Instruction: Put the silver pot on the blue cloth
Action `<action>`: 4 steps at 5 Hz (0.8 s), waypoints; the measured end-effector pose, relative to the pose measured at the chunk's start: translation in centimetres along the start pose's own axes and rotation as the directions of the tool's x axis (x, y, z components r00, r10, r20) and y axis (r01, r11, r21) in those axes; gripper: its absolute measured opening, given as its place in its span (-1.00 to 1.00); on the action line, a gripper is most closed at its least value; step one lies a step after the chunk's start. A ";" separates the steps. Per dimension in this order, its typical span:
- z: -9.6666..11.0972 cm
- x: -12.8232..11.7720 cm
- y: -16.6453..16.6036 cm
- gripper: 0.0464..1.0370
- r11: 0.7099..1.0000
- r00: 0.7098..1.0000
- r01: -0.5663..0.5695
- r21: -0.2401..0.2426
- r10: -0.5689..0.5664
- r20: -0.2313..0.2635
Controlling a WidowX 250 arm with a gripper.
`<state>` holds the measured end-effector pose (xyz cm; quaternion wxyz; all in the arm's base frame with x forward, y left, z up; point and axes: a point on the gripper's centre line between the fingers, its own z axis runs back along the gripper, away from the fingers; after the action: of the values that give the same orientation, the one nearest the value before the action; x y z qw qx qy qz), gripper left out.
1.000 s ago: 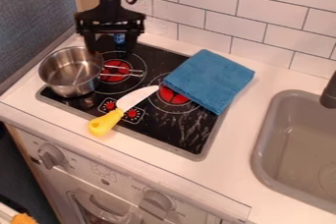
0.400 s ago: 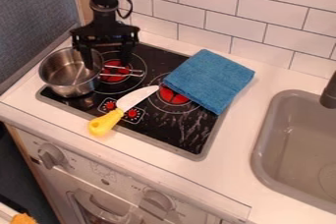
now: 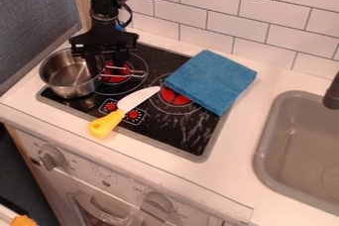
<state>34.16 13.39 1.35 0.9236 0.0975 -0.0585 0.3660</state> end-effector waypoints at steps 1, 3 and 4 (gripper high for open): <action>-0.1 -0.5 -0.3 -0.64 1.000 1.000 -0.001 0.006 0.001 -0.002; -0.1 -0.8 -0.3 -0.94 1.000 1.000 -0.022 0.012 0.022 0.006; 0.0 -0.8 0.0 -0.94 0.999 0.999 -0.036 0.025 0.035 0.009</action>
<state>33.62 12.88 1.19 0.9155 0.1096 -0.0595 0.3826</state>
